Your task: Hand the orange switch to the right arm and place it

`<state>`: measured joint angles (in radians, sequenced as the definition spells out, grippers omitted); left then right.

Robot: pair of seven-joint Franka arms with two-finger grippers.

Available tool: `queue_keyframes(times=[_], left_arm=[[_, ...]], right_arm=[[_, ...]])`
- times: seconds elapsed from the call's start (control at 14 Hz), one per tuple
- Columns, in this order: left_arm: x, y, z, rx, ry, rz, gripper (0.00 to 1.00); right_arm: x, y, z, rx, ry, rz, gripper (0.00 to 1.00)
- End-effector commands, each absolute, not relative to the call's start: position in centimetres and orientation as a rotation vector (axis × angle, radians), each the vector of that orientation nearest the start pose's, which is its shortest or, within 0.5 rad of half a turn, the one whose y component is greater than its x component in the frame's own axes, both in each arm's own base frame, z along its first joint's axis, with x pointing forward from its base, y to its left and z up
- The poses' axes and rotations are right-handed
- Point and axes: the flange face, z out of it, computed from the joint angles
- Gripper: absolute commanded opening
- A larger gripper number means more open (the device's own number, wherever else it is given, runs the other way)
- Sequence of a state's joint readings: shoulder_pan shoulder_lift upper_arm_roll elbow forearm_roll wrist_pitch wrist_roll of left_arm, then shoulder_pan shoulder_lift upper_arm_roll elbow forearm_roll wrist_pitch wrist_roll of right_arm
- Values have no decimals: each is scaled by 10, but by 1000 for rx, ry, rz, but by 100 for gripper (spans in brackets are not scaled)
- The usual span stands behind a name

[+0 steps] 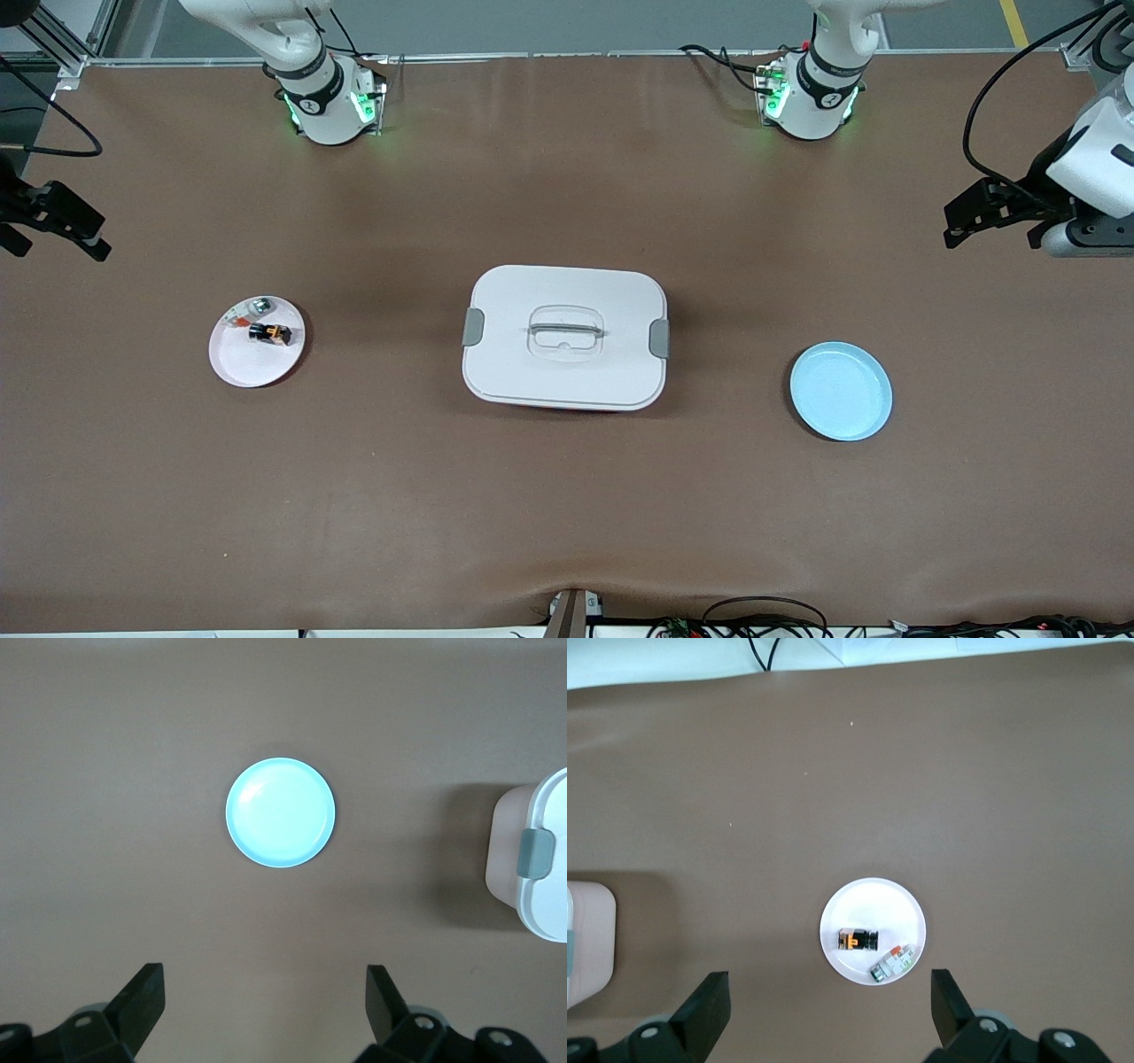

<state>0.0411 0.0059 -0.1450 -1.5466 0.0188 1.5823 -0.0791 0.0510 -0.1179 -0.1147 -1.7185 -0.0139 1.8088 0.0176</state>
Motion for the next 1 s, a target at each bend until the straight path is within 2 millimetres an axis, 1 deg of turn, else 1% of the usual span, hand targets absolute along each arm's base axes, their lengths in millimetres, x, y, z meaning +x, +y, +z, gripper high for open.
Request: queue_keyframes(times=[0.0,0.07,0.29,0.43,0.64,0.71,0.86,0.93], left_arm=[[552,-56,639,-3139,58,-46,100],[552,-54,639,-3139,55,-46,100],[552,-52,641,-3129,55,-52,100],[552,-52,647,-3132,50,-73,100],[552,-52,649,-3133,48,-78,100],[552,-51,649,-3132,48,-76,100],[551,-51,649,-3130,45,-69,100],[551,-51,649,-3128,45,-62,100]], right_arm=[[557,-37,655,-3137,130,-246,100],[556,-39,659,-3136,137,-224,100],[551,-48,659,-3139,154,-188,100],[550,-46,657,-3141,145,-166,100],[551,-42,657,-3143,128,-164,100],[551,-43,657,-3142,121,-164,100],[550,-46,656,-3149,3,-158,100],[551,-44,656,-3149,-5,-161,100]])
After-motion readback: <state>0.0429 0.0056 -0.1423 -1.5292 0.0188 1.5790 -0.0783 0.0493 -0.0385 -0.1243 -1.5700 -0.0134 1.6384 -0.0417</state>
